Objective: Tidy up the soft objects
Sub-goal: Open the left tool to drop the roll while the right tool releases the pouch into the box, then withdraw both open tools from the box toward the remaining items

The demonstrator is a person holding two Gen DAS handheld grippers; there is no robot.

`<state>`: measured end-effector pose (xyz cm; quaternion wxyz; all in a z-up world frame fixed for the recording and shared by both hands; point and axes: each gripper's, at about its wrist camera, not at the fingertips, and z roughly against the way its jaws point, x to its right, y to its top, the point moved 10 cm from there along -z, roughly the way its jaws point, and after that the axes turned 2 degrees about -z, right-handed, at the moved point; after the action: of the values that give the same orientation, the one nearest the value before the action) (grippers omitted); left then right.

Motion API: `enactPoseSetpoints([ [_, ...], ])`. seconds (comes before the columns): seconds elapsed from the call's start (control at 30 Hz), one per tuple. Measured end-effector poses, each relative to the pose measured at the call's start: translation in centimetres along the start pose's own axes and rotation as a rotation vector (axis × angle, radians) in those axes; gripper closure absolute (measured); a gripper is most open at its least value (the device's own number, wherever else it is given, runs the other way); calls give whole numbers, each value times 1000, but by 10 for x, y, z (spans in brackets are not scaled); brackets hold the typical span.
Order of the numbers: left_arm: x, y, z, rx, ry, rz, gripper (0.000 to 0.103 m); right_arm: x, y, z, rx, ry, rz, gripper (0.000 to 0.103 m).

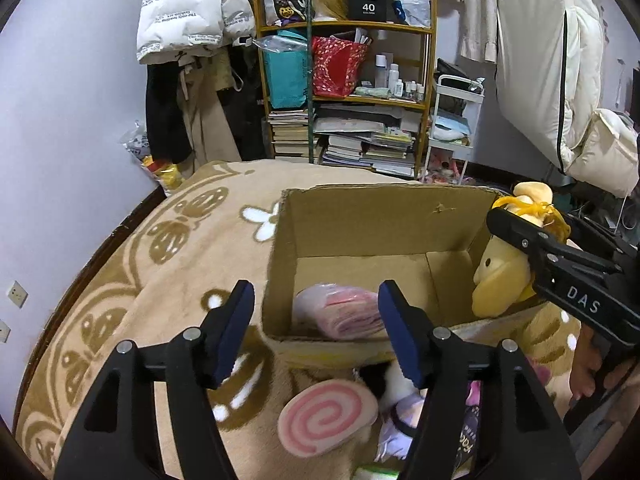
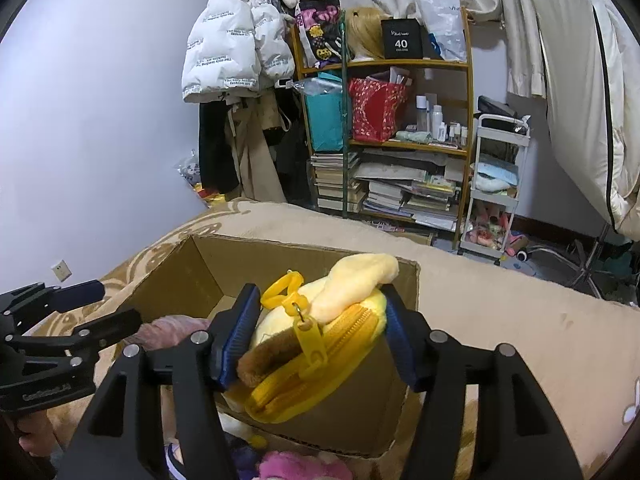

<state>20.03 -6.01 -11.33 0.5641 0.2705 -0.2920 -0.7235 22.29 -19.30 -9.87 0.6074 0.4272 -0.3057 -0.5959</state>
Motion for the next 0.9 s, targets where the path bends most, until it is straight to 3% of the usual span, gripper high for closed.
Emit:
enactPoseSetpoints([
  [0.1,-3,0,10,7,8,5,28,0,0,2,-2,0,-3,33],
  [0.2,-5,-1,20,21,19,7,27,1,1,4,4,-5,-7,31],
  [0.27,-6,-3,26,19,14,11,26,3,2,9,13,-15,-15,20],
  [0.4,-8,-7,40,22,13,25,18,3,2,24,28,-21,-24,15],
  [0.47,-10,-10,48,28,19,32,14,1,1,32,29,-22,-27,5],
  [0.57,-12,-15,57,26,27,36,11,-3,-1,45,41,-20,-25,0],
  [0.7,-14,-22,70,19,39,40,5,-11,-6,61,52,-21,-12,0],
  [0.9,-16,-31,86,0,60,40,4,-16,-13,83,54,-23,-9,0],
])
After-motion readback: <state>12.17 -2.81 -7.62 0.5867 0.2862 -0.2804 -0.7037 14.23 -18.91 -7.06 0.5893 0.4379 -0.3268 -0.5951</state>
